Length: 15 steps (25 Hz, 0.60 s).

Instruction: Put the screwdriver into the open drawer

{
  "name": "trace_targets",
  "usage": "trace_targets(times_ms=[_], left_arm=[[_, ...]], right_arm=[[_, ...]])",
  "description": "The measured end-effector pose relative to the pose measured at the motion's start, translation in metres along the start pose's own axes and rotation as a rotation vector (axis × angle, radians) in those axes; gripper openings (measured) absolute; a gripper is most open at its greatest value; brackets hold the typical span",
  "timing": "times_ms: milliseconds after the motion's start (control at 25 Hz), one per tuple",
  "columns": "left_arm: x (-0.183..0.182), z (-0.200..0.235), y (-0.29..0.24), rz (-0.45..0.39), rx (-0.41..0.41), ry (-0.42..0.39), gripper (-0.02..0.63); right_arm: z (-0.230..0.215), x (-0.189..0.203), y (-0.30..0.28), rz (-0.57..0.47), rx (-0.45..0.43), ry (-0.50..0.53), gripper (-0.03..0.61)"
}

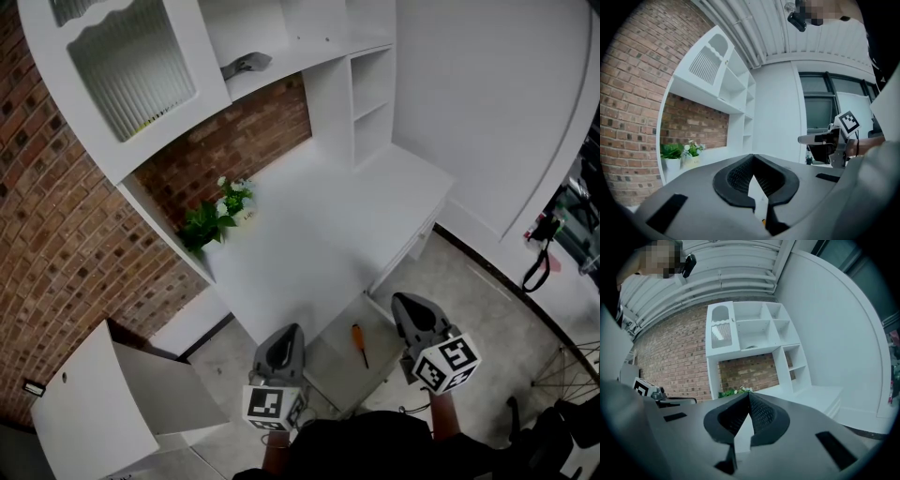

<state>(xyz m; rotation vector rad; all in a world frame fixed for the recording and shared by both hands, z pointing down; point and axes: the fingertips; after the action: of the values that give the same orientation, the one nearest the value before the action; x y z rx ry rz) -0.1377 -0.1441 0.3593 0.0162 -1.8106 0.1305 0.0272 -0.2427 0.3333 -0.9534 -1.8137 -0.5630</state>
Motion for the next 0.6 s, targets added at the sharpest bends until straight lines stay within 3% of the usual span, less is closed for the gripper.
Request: trace_targets(times_ms=[600], left_arm=[[-0.0043,0.0080,0.0027,-0.004,-0.057,-0.001,0.008]], right_arm=[[-0.0091,-0.0026,0.0047,-0.024,0.011,0.015,0.014]])
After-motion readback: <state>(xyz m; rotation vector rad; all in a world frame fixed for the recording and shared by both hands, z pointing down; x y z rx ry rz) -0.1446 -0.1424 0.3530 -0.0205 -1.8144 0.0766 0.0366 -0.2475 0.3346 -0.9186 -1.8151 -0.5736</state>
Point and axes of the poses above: the fingertips, and each gripper's own axes: y backward along the fingers, z to its left, x out of its underside, and after that the axes turned 15 degrees about -y, right-handed
